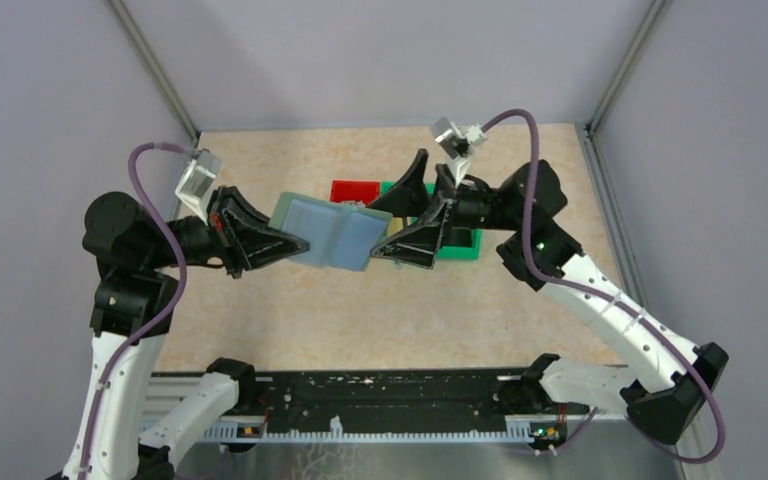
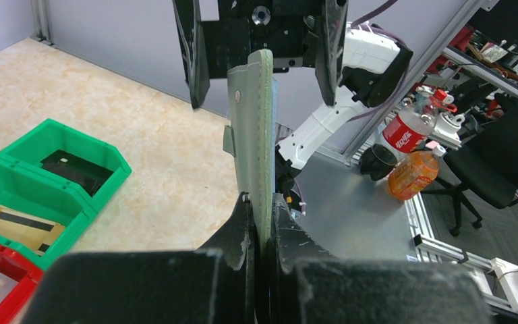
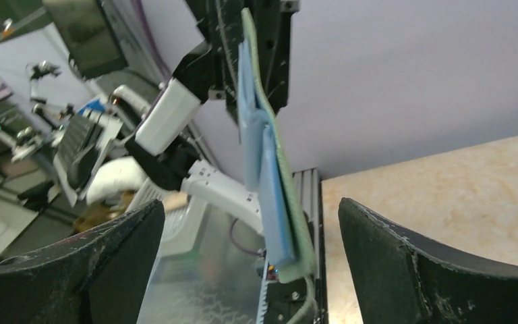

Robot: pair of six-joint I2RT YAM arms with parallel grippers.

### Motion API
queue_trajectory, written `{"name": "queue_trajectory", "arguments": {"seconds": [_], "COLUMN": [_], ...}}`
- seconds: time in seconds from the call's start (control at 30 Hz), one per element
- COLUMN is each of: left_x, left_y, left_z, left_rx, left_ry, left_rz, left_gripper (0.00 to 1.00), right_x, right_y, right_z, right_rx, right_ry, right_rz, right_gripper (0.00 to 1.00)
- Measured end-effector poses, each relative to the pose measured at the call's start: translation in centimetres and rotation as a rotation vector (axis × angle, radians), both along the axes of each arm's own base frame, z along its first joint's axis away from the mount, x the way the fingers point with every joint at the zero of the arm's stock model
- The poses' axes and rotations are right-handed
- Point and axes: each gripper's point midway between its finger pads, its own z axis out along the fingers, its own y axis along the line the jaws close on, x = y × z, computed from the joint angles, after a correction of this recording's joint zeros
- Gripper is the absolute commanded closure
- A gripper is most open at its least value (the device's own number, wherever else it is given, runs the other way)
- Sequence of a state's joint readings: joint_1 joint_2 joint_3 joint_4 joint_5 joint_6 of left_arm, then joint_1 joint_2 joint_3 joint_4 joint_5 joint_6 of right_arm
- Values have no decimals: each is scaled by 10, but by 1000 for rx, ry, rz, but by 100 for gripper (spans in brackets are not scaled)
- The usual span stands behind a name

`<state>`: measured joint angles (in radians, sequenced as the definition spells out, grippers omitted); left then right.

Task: Take the credit cards out of the card holder
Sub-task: Remove the credit card from the card holder.

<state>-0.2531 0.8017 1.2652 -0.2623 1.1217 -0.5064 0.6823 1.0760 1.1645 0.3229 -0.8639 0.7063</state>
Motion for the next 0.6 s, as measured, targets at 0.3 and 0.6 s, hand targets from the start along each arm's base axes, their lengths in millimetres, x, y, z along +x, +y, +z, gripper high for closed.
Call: {"name": "queue_trajectory", "arguments": {"seconds": [0.3,0.6], "left_x": [-3,1], "left_y": [-1,-1], "left_z": [3,-1], "left_rx": [-11,-5], "left_ry": [8,-5], "left_rz": [-21,-9], "left_gripper": [100,69], "right_x": [-17,-8], "right_y": [34,47], "right_z": [-23,-30], "right_rx": [-114,-125], "right_ry": [-21,36], "right_rz": [112,75], "right_gripper": [84,100]}}
